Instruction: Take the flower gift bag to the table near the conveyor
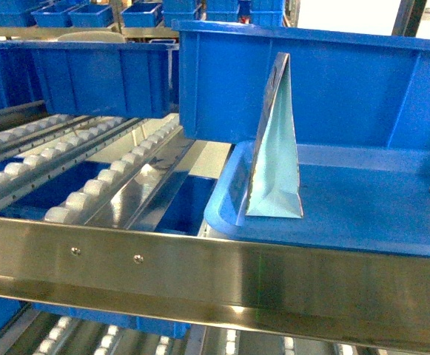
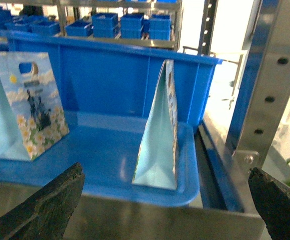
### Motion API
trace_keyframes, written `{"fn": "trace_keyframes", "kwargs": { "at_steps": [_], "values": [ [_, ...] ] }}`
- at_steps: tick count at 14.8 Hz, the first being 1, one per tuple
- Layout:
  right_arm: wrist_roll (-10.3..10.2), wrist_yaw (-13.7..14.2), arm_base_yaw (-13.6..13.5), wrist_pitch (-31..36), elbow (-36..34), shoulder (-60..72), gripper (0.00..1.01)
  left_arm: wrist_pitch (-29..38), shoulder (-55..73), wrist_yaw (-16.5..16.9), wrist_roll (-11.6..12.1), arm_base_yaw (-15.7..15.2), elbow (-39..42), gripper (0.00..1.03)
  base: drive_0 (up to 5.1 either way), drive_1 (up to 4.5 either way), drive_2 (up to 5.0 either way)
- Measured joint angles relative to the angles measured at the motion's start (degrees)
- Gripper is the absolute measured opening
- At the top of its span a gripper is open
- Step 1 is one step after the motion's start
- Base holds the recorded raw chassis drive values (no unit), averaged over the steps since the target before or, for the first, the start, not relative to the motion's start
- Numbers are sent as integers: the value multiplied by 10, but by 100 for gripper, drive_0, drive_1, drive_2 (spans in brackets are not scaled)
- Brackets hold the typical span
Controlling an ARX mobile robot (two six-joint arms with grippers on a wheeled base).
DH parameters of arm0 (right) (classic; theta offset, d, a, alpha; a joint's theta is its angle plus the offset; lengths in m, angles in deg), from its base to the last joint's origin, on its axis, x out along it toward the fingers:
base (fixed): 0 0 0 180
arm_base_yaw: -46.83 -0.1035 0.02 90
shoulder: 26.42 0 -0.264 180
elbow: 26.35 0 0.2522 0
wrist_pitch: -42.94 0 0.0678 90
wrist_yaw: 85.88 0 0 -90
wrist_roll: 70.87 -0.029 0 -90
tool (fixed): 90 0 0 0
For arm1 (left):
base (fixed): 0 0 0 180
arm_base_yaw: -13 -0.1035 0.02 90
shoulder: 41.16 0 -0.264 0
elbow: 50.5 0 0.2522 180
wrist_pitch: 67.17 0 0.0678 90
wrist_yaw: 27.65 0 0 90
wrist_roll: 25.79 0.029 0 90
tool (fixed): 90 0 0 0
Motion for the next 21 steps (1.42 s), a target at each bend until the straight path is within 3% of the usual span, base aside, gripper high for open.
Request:
{"fn": "trace_keyframes", "kwargs": {
  "at_steps": [3, 5, 6, 7, 8, 9, 13, 17, 21],
  "values": [
    [0, 24, -1, 39, 1, 33, 98, 72, 100, -17, 19, 45, -25, 98, 0, 0, 0],
    [14, 61, -22, 115, 5, 125, 98, 141, 224, -24, 36, 98, -96, 98, 0, 0, 0],
    [33, 99, -68, 178, 31, 211, 98, 148, 309, -30, 42, 131, -160, 98, 0, 0, 0],
    [63, 156, -149, 290, 124, 409, 98, 100, 429, -43, 19, 162, -248, 98, 0, 0, 0],
    [53, 138, -131, 288, 182, 537, 98, 60, 488, -48, -21, 198, -323, 98, 0, 0, 0],
    [47, 139, -116, 318, 204, 578, 98, 40, 505, -49, -32, 208, -348, 98, 0, 0, 0],
    [44, 124, -96, 299, 222, 616, 98, 41, 520, -54, -44, 216, -366, 98, 0, 0, 0],
    [14, 72, -84, 224, 264, 642, 98, 44, 529, -75, -46, 223, -367, 98, 0, 0, 0],
    [23, 50, -50, 223, 284, 670, 98, 43, 529, -75, -45, 224, -367, 98, 0, 0, 0]
  ]
}}
